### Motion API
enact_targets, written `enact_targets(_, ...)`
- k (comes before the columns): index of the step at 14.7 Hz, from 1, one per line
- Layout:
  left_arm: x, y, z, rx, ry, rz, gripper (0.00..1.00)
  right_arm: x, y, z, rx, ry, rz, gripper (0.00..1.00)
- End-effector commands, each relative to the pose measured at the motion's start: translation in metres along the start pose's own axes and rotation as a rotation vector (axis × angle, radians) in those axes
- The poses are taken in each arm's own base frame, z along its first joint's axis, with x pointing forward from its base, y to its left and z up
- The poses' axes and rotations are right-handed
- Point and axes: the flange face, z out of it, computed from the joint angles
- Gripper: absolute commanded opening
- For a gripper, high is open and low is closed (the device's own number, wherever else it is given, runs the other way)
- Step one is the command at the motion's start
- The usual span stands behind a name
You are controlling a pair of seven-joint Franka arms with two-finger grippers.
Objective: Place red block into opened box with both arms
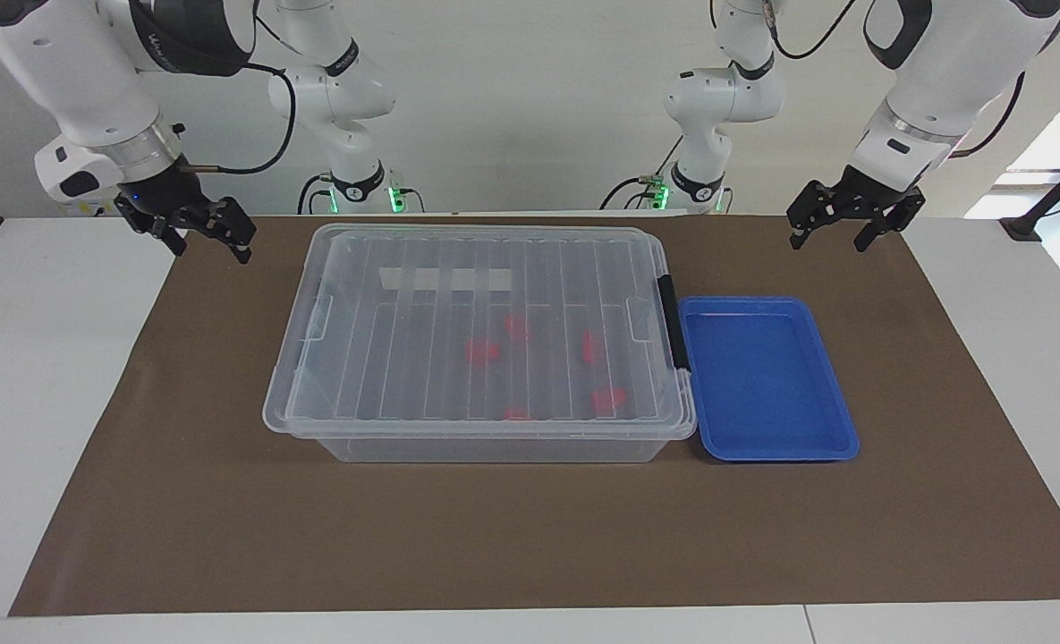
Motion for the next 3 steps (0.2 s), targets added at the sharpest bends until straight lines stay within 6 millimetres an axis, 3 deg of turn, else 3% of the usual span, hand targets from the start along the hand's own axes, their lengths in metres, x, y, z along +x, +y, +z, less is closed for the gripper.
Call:
enact_targets(1, -0.0052, -0.0013, -0.0034, 0.012, -0.008, 0.006, 1.00, 0.0035, -0.0026, -0.0009, 0.001, 0.008, 0.010, 1.00)
enact_targets(3, -0.0052, -0.0013, -0.0034, 0.012, -0.008, 0.006, 1.00, 0.0031, -0.0025, -0.0017, 0.002, 0.010, 0.010, 1.00)
